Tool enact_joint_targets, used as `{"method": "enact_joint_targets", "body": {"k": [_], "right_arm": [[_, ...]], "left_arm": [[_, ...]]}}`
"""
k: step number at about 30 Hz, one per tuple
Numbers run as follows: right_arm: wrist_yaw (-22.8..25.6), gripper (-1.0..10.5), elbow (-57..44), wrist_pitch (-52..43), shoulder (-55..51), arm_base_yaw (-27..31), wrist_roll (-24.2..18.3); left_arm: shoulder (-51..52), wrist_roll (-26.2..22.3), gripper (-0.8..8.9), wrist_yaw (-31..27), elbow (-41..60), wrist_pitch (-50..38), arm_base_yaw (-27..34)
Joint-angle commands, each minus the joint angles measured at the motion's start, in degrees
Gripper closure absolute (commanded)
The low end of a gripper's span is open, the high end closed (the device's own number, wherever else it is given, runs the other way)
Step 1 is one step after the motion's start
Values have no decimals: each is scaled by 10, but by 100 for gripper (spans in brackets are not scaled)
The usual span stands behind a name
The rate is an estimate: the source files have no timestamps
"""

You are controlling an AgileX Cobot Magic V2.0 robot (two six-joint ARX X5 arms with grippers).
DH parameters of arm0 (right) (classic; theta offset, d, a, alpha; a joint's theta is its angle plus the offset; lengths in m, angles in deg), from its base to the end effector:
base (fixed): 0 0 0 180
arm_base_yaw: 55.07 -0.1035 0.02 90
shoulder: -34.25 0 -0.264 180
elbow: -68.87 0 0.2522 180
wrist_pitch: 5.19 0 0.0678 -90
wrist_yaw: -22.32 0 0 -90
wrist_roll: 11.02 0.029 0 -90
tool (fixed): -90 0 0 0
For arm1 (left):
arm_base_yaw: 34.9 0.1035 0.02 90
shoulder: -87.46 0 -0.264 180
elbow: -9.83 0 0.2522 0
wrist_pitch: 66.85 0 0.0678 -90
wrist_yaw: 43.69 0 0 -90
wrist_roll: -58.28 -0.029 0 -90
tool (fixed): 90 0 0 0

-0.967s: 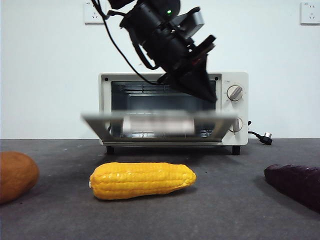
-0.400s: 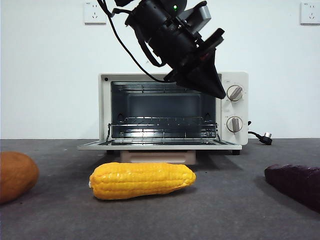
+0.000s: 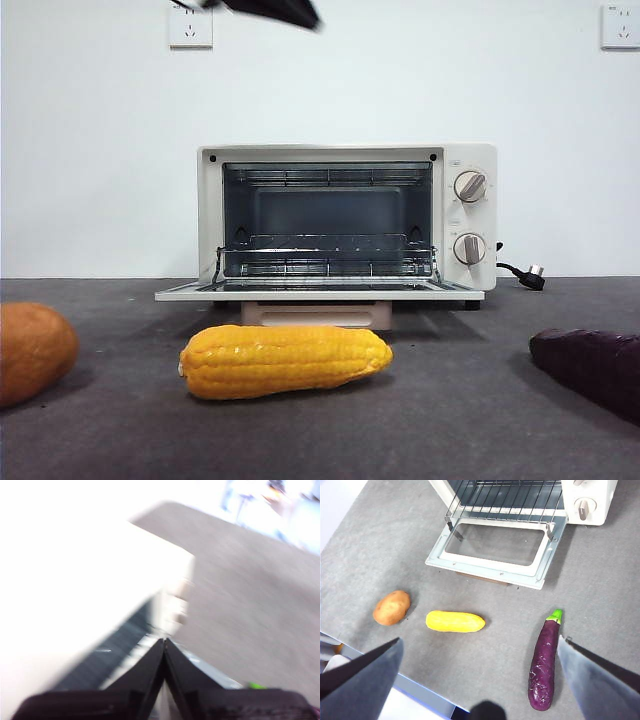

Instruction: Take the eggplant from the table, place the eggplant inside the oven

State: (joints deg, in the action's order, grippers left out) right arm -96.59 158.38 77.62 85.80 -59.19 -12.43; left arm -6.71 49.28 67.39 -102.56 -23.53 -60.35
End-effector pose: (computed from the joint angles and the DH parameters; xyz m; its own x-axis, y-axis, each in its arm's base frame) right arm 0.1194 0.0227 0.3997 0.5843 0.5268 -0.6174 -0.4219 0.8470 0.3234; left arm 0.3248 -0.1661 0.4054 0.6084 -0.6879 -0.3958 0.7464 0.6654 -0.0090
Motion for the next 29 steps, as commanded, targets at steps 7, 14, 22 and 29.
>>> {"method": "enact_joint_targets", "body": {"k": [7,14,22,29], "right_arm": [[0,380,2,-10,0,-1,-3],[0,380,2,-16,1,-1,-3],[0,380,2,-14,1,-1,-3],[0,380,2,-14,1,-1,-3]], "left_arm": [[116,13,819,2,3,86,139],[170,-13,819,83,4,167,222],[266,-17,819,117,57,179,254],[384,-15,819,139,216,154,258]]}}
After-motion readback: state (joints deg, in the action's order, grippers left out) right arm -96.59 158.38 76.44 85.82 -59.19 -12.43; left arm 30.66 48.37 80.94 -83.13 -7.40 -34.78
